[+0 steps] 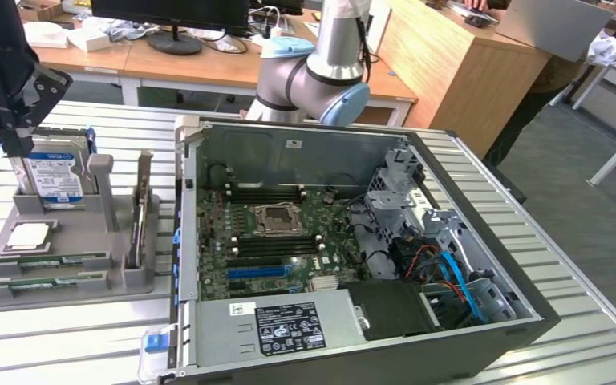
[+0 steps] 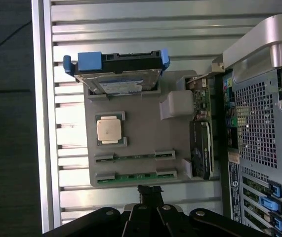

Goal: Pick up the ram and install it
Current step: 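Reach for the ram, then pick up the ram and move it above insertion slot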

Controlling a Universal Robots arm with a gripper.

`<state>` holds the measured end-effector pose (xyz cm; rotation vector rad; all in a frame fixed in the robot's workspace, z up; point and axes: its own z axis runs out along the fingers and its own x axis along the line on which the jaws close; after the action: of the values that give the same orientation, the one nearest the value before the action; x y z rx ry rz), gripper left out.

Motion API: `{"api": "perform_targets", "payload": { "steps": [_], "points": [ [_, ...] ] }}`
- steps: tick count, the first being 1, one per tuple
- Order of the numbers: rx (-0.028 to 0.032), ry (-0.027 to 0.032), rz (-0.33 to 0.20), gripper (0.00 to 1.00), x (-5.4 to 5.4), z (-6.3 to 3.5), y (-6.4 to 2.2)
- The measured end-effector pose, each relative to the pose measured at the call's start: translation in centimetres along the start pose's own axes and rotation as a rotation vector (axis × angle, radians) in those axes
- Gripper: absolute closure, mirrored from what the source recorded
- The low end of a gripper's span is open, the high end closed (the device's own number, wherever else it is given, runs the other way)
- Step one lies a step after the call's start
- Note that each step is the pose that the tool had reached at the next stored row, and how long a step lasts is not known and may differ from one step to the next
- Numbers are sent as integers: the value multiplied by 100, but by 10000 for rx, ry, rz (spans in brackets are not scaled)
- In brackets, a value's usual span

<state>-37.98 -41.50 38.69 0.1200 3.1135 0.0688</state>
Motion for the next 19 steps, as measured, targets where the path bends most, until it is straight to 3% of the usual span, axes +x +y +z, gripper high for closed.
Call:
{"api": "perform_targets", "payload": {
  "steps": [13,19],
  "points": [
    [-1,1,-29,90,0,0,-1],
    [-12,22,-496,90,0,0,-1]
  ]
}}
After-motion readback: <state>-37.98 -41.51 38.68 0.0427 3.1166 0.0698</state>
